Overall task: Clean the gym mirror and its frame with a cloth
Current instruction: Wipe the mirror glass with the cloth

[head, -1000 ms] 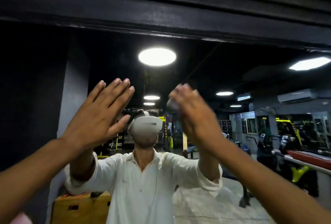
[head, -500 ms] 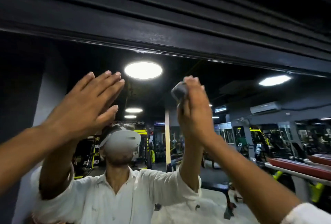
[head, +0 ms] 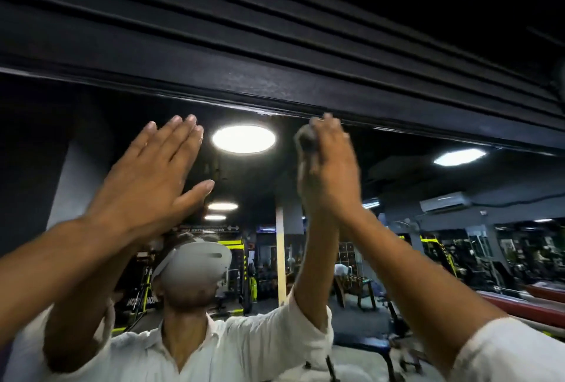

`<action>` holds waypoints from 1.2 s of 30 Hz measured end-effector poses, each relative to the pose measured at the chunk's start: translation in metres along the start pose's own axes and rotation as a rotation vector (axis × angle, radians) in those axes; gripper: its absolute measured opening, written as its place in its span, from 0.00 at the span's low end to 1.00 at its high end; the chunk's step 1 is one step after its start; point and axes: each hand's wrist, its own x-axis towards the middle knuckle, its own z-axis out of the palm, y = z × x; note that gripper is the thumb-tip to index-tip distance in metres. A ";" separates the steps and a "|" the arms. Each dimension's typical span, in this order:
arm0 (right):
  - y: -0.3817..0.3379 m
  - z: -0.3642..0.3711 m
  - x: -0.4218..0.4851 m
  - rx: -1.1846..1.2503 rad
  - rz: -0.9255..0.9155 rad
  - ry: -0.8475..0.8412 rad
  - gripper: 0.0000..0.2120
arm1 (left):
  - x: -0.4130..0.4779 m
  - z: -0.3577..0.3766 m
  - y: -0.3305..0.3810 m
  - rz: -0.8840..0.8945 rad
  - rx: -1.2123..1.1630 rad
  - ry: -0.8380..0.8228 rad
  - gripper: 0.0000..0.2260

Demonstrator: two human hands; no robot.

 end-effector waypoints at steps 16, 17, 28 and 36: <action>-0.106 0.037 0.006 0.046 -0.270 -0.130 0.35 | -0.014 0.000 0.000 -0.049 -0.029 0.028 0.39; -0.085 0.030 0.009 0.017 -0.192 -0.093 0.34 | -0.020 0.000 0.000 -0.034 -0.028 0.030 0.38; -0.048 -0.032 -0.146 0.086 -0.468 -0.396 0.36 | -0.109 0.000 0.069 0.073 -0.036 0.005 0.35; -0.021 -0.021 -0.113 0.113 0.088 -0.085 0.30 | -0.111 0.002 0.089 0.103 0.008 -0.035 0.33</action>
